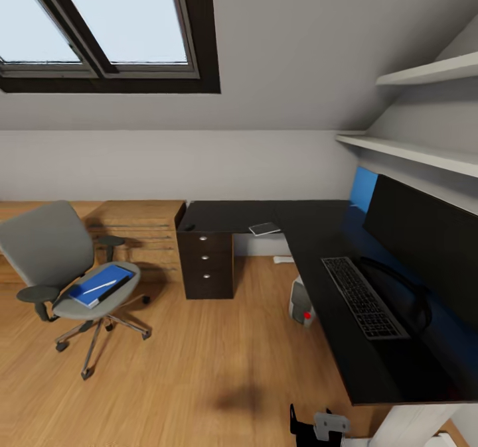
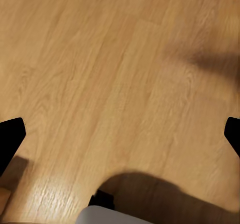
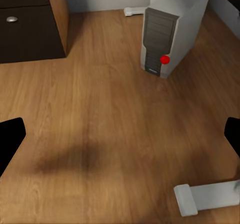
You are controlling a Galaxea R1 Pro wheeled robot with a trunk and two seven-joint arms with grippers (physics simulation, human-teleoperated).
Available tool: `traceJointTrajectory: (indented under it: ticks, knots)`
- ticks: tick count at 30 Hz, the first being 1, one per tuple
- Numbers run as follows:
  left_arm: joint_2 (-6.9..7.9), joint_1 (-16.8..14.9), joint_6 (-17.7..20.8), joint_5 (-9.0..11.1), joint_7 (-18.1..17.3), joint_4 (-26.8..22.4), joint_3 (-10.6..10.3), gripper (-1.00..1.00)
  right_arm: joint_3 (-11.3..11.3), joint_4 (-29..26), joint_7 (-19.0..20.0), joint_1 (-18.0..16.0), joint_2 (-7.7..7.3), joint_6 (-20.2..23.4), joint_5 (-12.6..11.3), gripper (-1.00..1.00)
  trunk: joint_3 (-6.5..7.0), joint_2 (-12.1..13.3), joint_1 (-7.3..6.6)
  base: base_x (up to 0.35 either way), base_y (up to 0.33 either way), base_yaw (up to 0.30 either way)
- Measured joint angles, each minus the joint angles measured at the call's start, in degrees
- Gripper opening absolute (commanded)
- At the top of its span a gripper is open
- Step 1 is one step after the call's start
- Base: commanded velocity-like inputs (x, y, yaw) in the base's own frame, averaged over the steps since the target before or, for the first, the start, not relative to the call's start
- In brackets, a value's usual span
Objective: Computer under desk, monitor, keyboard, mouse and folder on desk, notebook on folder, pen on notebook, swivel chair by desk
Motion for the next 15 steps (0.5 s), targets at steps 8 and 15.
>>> traceJointTrajectory:
  ticks: [8,15]
  knots:
    - [0.02,0.0,-0.1,-0.1,0.0,1.3,-0.1,1.00,0.1,0.0,-3.5,0.0,0.19,0.1,0.0,1.00,0.12,0.0,0.00,0.007,0.000,0.279]
    - [0.03,0.0,-0.2,-0.2,0.0,1.6,-0.1,1.00,0.2,-0.1,-3.8,0.0,0.17,0.1,0.0,1.00,0.12,0.0,-0.03,0.282,0.000,0.288]
